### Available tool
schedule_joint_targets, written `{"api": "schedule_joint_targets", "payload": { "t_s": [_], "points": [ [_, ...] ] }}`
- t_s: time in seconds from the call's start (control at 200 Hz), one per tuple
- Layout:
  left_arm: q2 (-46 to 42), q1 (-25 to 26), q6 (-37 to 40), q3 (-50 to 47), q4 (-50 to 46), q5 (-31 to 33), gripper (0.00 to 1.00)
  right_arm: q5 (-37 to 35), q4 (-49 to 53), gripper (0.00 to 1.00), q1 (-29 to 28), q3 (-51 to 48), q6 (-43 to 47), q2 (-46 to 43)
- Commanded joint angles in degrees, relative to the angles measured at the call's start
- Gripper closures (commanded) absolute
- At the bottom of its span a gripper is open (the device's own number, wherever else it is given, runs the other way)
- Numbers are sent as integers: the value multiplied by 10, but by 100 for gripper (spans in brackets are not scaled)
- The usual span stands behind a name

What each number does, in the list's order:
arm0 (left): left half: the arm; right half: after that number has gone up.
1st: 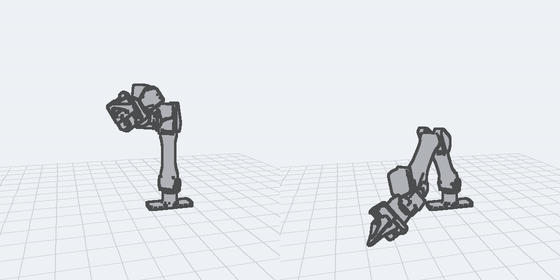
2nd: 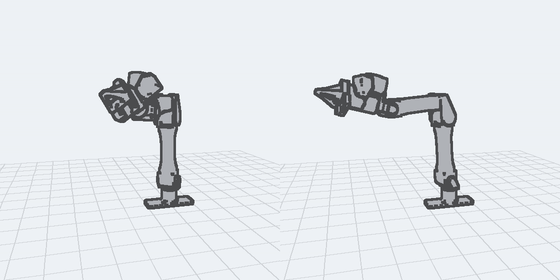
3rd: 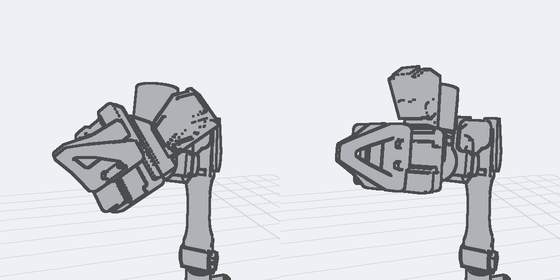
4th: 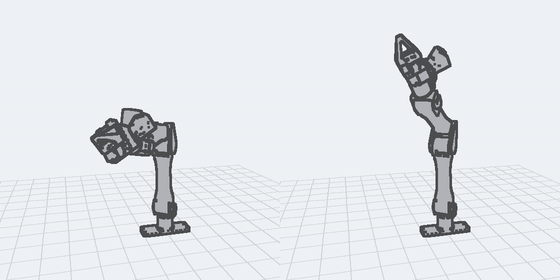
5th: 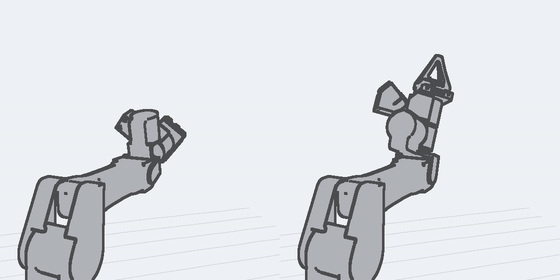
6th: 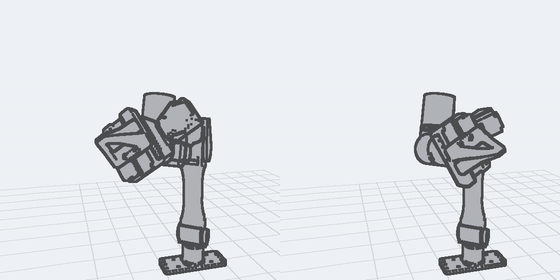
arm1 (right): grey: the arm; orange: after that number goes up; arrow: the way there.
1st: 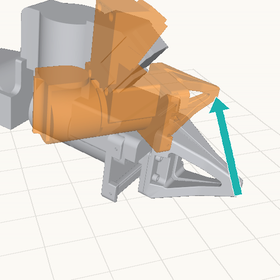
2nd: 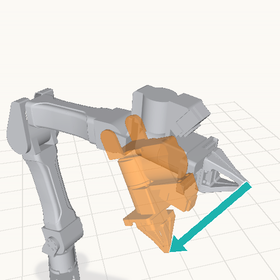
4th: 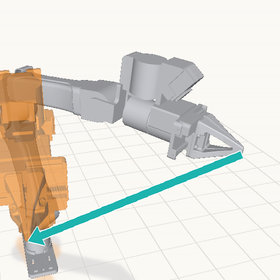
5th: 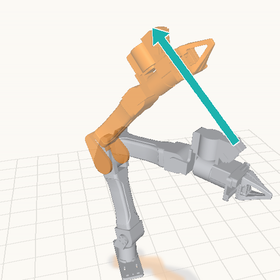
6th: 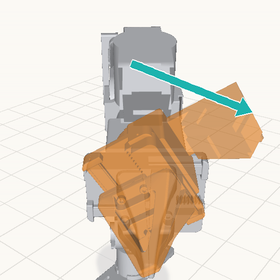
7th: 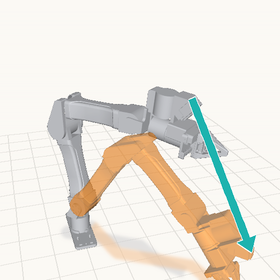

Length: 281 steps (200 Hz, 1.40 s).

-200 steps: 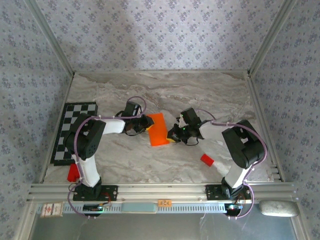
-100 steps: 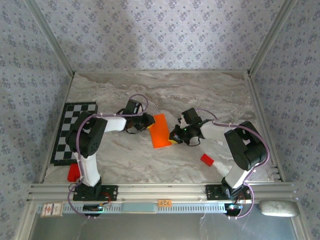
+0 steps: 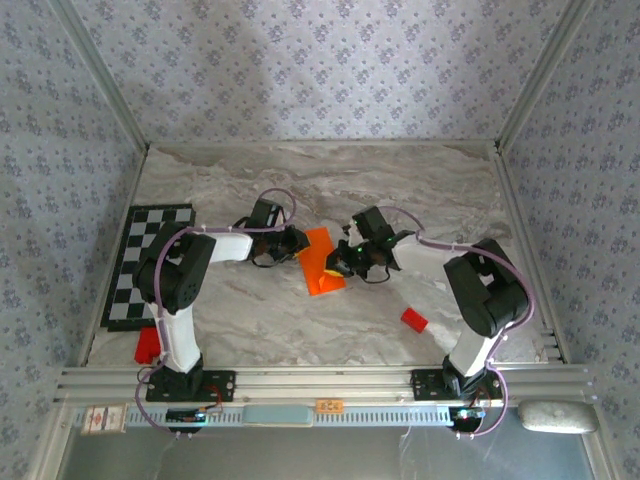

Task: Fold a paper plane with a square sheet of paper (pick it up from the middle)
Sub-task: Fold the triangle a second time at the center of the table.

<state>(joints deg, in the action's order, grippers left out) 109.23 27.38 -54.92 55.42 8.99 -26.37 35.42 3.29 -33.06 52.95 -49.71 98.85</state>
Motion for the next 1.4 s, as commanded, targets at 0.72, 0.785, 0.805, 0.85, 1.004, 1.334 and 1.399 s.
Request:
{"api": "schedule_joint_targets", "payload": {
  "t_s": [0.72,0.785,0.805,0.85,1.004,1.334,1.399],
  "points": [
    [40,7,20,8,-32,2,83,-26,-33,100,-21,69,-6,87],
    [40,8,20,8,-32,2,83,-26,-32,100,-22,72,-5,90],
    [40,8,20,7,-32,1,83,-26,-33,100,-22,73,-4,91],
    [41,8,20,7,-32,1,83,-26,-31,100,-24,73,-4,92],
    [42,9,19,6,-31,1,83,-26,-29,100,-25,78,-3,99],
    [43,11,17,7,-30,0,83,-33,-28,100,-26,84,-6,110],
    [43,11,17,7,-30,0,83,-35,-26,100,-27,86,-4,111]
  ]
}}
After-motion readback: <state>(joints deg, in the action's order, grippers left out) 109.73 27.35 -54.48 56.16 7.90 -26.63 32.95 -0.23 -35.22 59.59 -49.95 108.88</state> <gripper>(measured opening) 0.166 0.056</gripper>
